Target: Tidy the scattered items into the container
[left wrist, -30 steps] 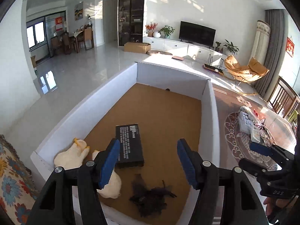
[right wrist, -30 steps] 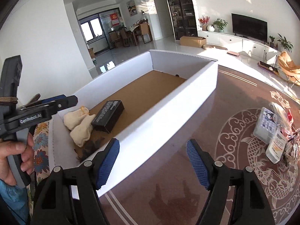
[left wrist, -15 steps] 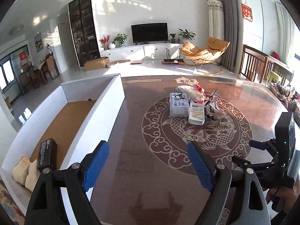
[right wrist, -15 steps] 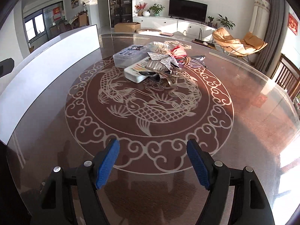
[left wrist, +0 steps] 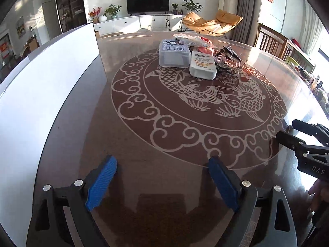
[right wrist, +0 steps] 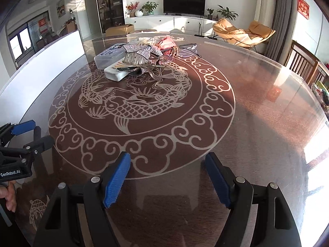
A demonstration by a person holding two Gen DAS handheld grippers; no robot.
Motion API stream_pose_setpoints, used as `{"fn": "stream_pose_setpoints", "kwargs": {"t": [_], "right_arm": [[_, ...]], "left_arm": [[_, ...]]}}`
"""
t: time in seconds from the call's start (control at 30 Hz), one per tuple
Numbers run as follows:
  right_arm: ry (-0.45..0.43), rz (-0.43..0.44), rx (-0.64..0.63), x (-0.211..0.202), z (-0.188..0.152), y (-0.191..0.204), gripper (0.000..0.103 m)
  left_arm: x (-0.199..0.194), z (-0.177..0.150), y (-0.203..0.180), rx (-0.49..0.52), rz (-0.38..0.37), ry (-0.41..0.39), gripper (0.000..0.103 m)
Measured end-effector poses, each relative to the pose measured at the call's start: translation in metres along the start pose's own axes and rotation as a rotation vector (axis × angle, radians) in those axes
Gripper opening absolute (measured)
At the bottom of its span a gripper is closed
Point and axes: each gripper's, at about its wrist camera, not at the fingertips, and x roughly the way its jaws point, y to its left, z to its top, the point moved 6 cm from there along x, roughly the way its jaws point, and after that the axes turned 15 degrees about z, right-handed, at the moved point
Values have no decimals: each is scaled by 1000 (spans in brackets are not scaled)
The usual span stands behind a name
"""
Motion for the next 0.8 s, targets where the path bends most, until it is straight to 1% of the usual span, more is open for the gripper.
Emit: {"fn": "stream_pose_setpoints", "kwargs": {"t": [0.03, 0.8], "right_arm": [[0, 0, 0, 0, 0, 0, 76], [1, 3, 2, 1, 0, 0, 78]], "left_arm": [[0, 0, -3, 16, -1, 4, 103], [-3, 1, -4, 13, 1, 7, 103]]}}
